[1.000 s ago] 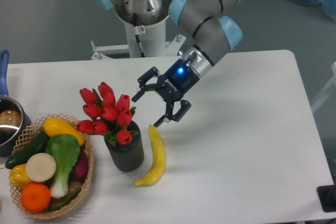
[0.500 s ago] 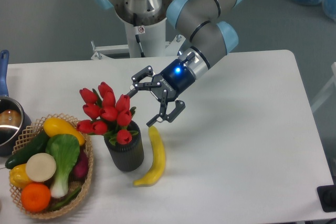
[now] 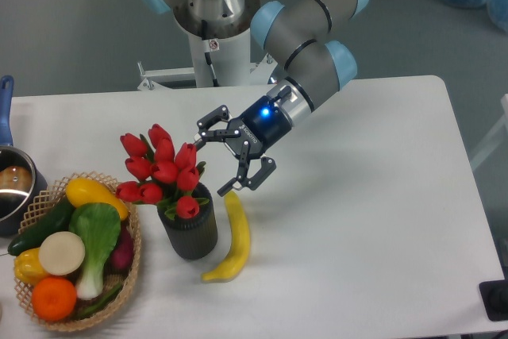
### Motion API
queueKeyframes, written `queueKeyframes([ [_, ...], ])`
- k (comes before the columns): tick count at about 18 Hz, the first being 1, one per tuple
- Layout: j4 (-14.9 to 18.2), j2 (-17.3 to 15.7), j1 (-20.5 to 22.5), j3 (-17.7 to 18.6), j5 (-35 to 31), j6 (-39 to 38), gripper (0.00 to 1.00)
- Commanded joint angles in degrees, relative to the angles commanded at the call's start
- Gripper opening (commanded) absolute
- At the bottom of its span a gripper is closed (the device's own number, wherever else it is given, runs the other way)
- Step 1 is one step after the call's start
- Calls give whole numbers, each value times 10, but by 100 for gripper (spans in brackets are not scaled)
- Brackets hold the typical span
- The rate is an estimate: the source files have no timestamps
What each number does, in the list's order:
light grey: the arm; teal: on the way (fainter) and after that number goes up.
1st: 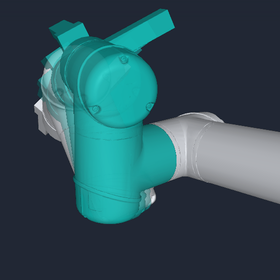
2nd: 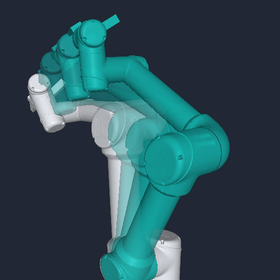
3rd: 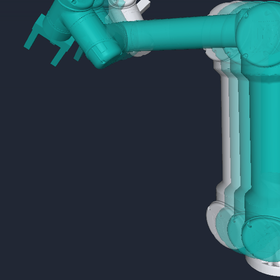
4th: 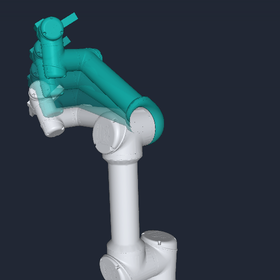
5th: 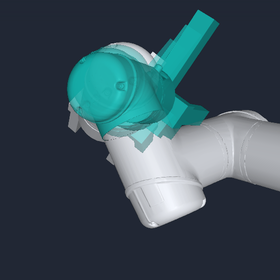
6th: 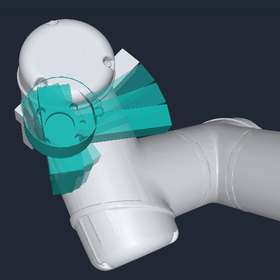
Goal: Pick up the flowers from the vase
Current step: 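Advance the gripper around the tulip stems just above the vase rim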
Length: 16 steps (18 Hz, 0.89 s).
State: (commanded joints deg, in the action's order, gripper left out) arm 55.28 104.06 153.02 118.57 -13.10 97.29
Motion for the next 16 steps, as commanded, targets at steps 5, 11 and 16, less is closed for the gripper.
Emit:
queueKeyframes([
  [5,-18,6,-5,-3,14,2,100],
  [11,-28,31,-12,-8,21,53,100],
  [16,-27,32,-15,-7,22,50,100],
])
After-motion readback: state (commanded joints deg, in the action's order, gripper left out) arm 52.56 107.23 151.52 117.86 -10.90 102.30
